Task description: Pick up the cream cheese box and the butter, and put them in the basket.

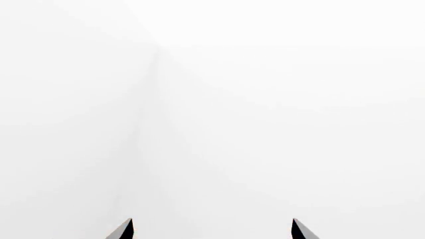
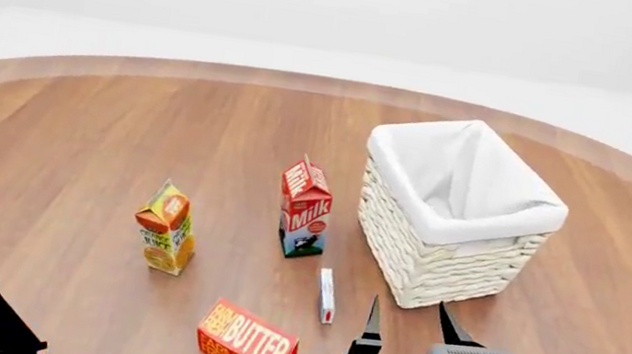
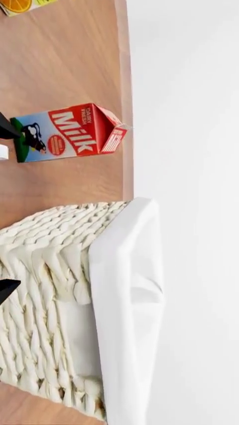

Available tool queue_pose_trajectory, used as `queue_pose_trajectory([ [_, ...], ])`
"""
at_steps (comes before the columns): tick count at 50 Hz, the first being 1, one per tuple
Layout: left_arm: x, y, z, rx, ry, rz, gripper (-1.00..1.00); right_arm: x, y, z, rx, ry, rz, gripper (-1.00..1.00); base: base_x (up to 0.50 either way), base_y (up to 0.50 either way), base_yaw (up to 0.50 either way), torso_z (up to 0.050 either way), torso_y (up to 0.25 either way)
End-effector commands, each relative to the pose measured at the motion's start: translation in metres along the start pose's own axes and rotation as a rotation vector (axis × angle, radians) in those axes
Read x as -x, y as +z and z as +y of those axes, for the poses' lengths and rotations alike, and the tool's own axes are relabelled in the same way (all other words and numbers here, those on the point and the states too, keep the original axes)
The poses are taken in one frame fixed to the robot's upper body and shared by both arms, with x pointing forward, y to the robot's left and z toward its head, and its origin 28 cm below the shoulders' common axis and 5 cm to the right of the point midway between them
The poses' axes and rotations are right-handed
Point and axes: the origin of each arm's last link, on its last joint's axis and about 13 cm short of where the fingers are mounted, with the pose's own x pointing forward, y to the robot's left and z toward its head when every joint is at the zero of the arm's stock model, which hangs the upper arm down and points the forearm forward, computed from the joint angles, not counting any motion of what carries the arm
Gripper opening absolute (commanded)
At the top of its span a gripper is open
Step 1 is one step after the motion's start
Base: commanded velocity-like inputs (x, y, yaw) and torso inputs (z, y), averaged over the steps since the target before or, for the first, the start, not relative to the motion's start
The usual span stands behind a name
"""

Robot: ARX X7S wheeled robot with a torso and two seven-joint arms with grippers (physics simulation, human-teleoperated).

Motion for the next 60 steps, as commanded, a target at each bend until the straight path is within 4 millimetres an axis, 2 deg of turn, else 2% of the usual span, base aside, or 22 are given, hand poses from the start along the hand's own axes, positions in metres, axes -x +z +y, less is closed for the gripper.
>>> queue_pose_trajectory([
  [1, -0.0005, -0.0003, -0.0001, 0.0, 0.0, 0.0, 1.0, -0.0005, -0.0003, 0.0004, -0.003, -0.002, 0.014, 1.0, 0.0, 0.0, 0.0, 0.0, 0.0],
  [26, -0.0029, -0.0006, 0.0002, 0.0, 0.001, 0.001, 1.0, 0.0, 0.0014, 0.0007, -0.016, 0.002, 0.013, 1.0, 0.0, 0.0, 0.0, 0.0, 0.0],
  [42, -0.0024, -0.0006, 0.0, -0.001, -0.001, 0.001, 1.0, -0.0007, -0.0001, 0.001, -0.013, 0.007, 0.019, 1.0, 0.19, 0.0, 0.0, 0.0, 0.0],
  [60, -0.004, -0.0003, -0.0003, 0.0, -0.003, 0.001, 1.0, -0.0006, 0.0014, 0.0029, -0.019, 0.009, 0.036, 1.0, 0.01, 0.0, 0.0, 0.0, 0.0],
])
